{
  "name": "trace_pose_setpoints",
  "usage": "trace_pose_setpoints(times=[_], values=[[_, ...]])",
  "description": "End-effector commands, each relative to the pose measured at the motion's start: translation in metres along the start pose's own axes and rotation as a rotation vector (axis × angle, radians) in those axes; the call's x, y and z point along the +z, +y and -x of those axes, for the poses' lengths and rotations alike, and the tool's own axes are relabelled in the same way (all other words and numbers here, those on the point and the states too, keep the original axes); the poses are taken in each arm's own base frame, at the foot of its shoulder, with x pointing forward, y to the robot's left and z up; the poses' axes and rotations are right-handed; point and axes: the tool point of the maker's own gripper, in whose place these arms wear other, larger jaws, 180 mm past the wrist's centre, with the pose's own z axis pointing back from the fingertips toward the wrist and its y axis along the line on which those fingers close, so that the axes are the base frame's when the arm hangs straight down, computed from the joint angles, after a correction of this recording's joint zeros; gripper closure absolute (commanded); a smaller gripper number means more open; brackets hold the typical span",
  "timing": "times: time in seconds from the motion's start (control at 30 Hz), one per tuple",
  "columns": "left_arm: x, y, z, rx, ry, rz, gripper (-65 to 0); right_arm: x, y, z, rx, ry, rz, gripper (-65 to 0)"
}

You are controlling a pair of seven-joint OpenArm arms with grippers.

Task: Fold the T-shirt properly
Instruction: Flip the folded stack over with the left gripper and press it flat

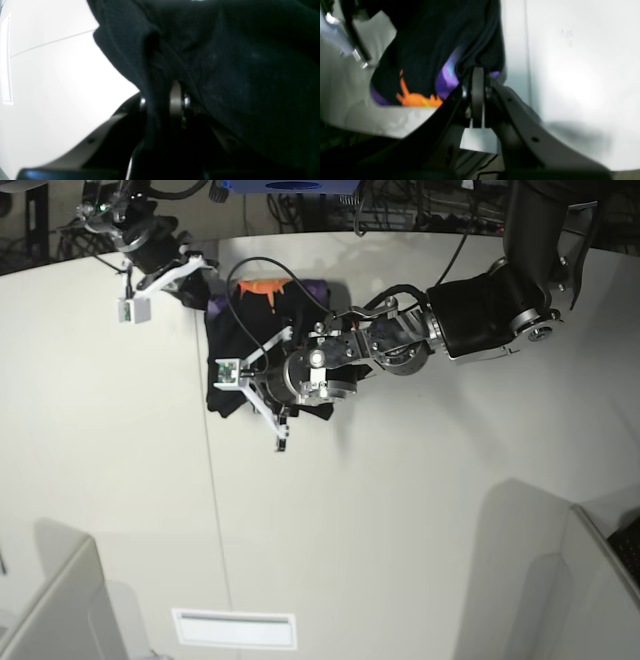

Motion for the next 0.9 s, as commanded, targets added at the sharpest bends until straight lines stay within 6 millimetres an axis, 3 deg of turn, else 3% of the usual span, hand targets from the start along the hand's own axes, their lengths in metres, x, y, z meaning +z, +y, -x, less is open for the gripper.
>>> trace_pose_setpoints(times=[0.0, 0.3, 0.33, 0.47, 0.7, 0.8, 0.87], values=[[0.004, 0.015, -0.013, -0.009, -0.039, -0.033, 0.0, 0.003, 0.003, -0.008, -0.002, -0.033, -0.012, 0.0], [0.005, 0.022, -0.013, -0.002, -0.038, -0.046, 0.0, 0.003, 0.002, -0.003, -0.003, -0.002, -0.009, 0.0], [0.005, 0.022, -0.013, -0.002, -0.038, -0.046, -2.3, 0.003, 0.002, -0.003, -0.003, -0.002, -0.009, 0.0], [0.005, 0.022, -0.014, -0.002, -0.039, -0.047, -23.2, 0.003, 0.001, -0.003, -0.005, -0.003, -0.005, 0.0], [0.008, 0.031, -0.016, 0.016, -0.051, -0.066, -55.3, 0.016, -0.028, -0.014, -0.032, -0.048, 0.080, 0.0], [0.017, 0.055, -0.020, 0.087, -0.081, -0.118, -62.0, 0.021, -0.037, -0.018, -0.039, -0.065, 0.106, 0.0], [0.028, 0.068, -0.026, 0.135, -0.117, -0.156, -61.7, 0.025, -0.043, -0.021, -0.042, -0.079, 0.123, 0.0]])
